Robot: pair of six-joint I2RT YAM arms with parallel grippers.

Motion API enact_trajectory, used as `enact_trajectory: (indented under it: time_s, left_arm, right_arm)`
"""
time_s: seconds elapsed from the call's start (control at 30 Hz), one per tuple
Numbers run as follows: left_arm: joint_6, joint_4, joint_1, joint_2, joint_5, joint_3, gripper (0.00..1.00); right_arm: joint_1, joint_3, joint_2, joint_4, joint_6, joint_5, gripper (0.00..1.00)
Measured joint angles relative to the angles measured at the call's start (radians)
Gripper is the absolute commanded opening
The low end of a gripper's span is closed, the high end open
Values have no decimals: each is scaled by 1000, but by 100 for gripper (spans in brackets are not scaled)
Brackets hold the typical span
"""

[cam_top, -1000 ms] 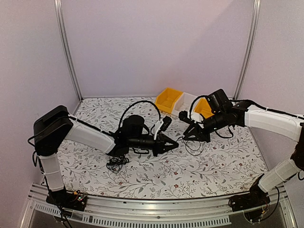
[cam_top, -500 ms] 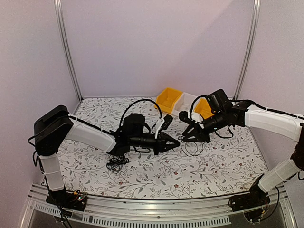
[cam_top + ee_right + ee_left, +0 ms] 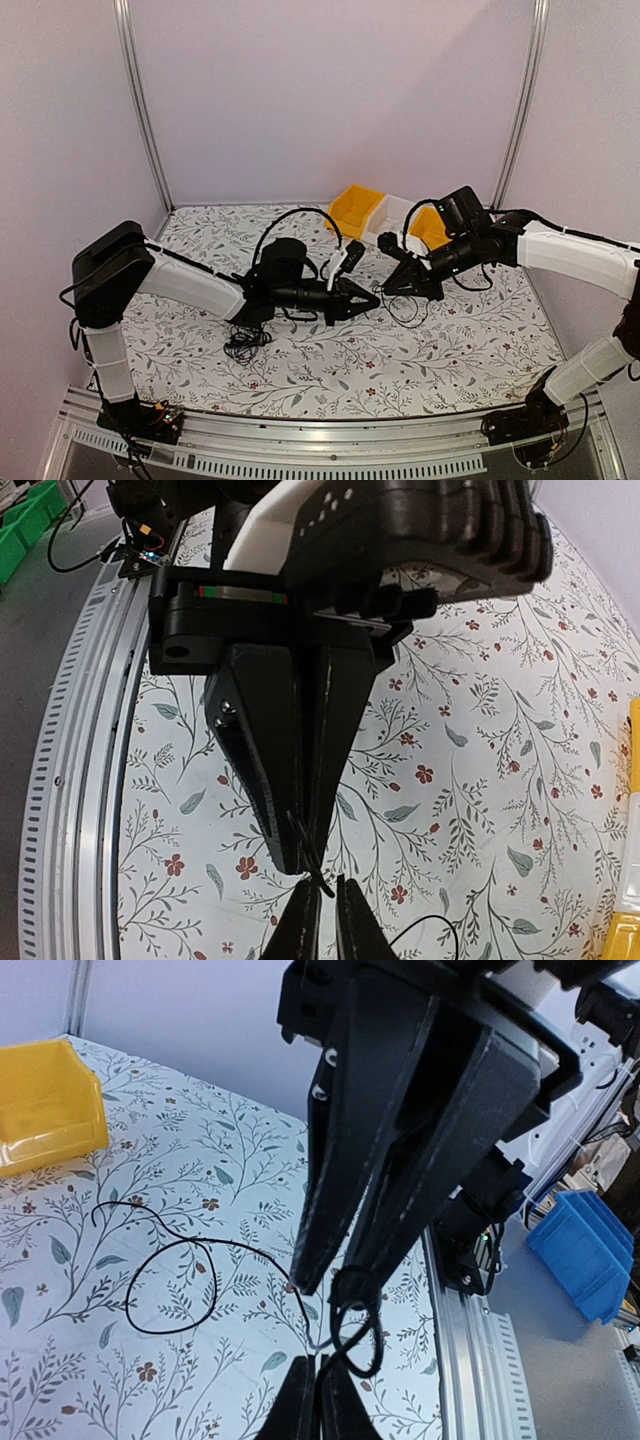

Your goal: Untangle the cables

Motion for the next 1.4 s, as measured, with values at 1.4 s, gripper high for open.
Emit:
enact_trajectory:
  time_s: [1.4]
  left_arm:
    - [-8, 0, 0, 8, 20, 13, 0]
  right_arm:
    - [-51, -8, -11, -67, -56, -25, 19]
